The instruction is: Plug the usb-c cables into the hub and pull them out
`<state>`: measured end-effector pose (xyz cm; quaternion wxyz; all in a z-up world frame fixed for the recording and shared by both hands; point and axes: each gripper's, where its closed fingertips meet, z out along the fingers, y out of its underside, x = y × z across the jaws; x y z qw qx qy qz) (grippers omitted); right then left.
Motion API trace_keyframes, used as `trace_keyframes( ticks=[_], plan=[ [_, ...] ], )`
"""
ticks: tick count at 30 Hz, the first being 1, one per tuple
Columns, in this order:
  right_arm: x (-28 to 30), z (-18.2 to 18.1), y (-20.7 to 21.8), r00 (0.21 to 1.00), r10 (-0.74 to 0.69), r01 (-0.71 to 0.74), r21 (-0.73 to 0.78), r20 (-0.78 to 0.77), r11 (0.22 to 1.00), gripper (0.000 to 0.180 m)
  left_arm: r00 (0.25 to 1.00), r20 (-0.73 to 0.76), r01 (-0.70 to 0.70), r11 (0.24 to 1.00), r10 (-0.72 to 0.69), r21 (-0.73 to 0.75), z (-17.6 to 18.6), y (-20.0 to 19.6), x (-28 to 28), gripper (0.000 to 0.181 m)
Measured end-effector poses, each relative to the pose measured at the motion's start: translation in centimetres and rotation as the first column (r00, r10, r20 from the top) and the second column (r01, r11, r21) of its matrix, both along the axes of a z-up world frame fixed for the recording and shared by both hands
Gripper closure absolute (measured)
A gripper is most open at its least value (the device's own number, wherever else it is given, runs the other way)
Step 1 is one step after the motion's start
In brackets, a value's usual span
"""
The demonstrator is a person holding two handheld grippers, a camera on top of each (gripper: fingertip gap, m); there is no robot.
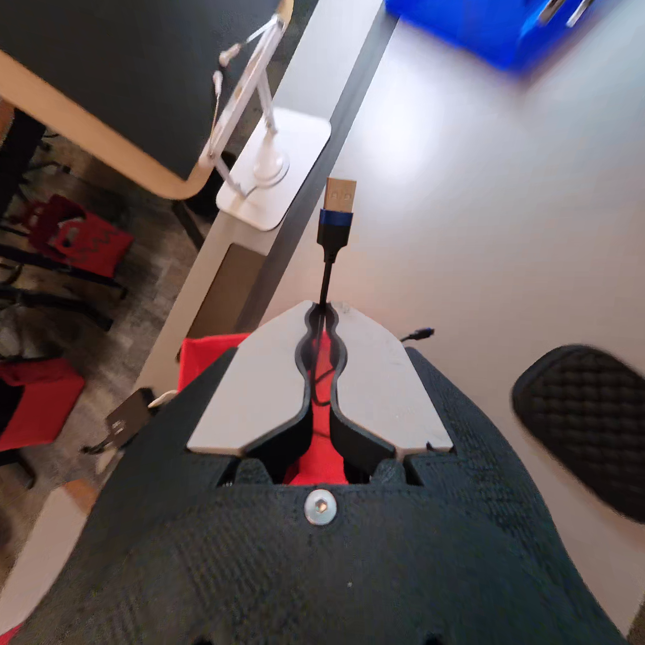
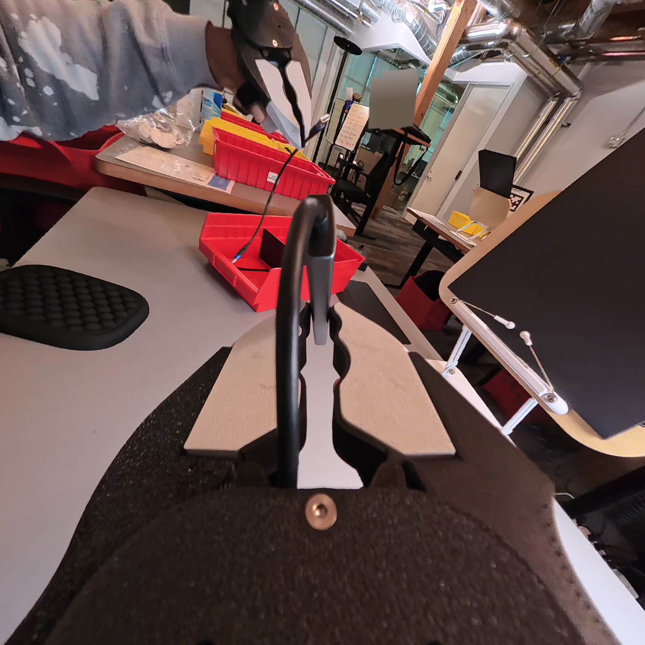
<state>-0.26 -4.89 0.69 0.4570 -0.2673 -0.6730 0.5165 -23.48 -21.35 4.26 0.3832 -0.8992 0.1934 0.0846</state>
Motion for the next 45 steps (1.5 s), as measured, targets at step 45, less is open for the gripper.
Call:
trace_keyframes(
  ticks=[45],
  plan=[
    [0.5,-2.1,3.8,0.996,-0.026,0.030,-0.050,0.084,0.998,0.170,0.932,0.277,0.285,0.943,-0.231,-0.171,-27.6,13.5,20.2,0.167]
  ],
)
